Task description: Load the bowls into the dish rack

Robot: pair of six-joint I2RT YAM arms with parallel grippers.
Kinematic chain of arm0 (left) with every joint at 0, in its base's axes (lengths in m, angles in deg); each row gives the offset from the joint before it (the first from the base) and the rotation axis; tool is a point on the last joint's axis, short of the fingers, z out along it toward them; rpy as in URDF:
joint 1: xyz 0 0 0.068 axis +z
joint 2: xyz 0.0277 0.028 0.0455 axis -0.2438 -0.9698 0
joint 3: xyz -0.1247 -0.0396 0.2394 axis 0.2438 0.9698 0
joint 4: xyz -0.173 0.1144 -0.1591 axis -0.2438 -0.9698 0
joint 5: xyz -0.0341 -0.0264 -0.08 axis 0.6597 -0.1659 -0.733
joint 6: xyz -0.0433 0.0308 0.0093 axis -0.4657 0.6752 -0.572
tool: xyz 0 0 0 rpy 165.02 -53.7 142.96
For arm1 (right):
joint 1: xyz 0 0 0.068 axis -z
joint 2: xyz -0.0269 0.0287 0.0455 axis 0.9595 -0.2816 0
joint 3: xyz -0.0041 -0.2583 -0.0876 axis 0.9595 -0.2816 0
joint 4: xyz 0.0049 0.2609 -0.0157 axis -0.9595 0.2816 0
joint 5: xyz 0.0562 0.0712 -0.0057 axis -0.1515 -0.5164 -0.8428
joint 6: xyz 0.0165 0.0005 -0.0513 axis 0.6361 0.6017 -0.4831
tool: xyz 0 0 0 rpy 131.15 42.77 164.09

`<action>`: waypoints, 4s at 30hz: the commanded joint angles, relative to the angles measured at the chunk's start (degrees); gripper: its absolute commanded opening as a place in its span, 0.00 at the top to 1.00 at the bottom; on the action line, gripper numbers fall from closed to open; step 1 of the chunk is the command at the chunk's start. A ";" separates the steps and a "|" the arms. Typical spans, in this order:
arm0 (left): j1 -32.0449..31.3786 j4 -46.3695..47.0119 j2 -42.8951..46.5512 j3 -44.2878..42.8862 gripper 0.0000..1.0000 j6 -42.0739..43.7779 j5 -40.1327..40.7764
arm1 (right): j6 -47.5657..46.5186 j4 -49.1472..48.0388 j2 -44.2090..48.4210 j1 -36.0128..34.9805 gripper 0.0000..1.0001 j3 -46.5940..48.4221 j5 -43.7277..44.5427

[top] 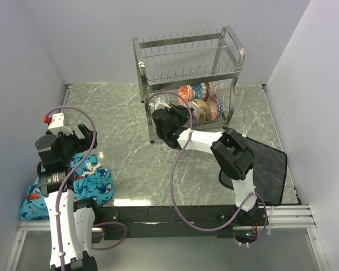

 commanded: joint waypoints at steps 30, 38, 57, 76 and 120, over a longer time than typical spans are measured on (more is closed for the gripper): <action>0.21 0.42 -3.38 -1.33 0.01 -1.01 -7.52 | 3.98 -3.31 -10.02 5.30 1.00 10.12 15.14; 0.39 1.47 -2.41 0.25 0.01 -1.28 -7.25 | 3.98 -3.49 -12.04 5.04 1.00 9.69 15.49; 0.65 1.73 -2.85 0.61 0.01 -0.75 -8.04 | 3.72 -3.84 -15.38 2.31 1.00 12.14 16.64; 0.65 5.95 -2.15 3.94 0.01 -1.62 -8.92 | 3.37 -3.75 -13.80 1.61 1.00 8.45 16.63; 0.74 4.99 -3.11 3.16 0.01 -3.21 -9.71 | 5.56 -6.47 -20.30 5.91 1.00 18.37 20.32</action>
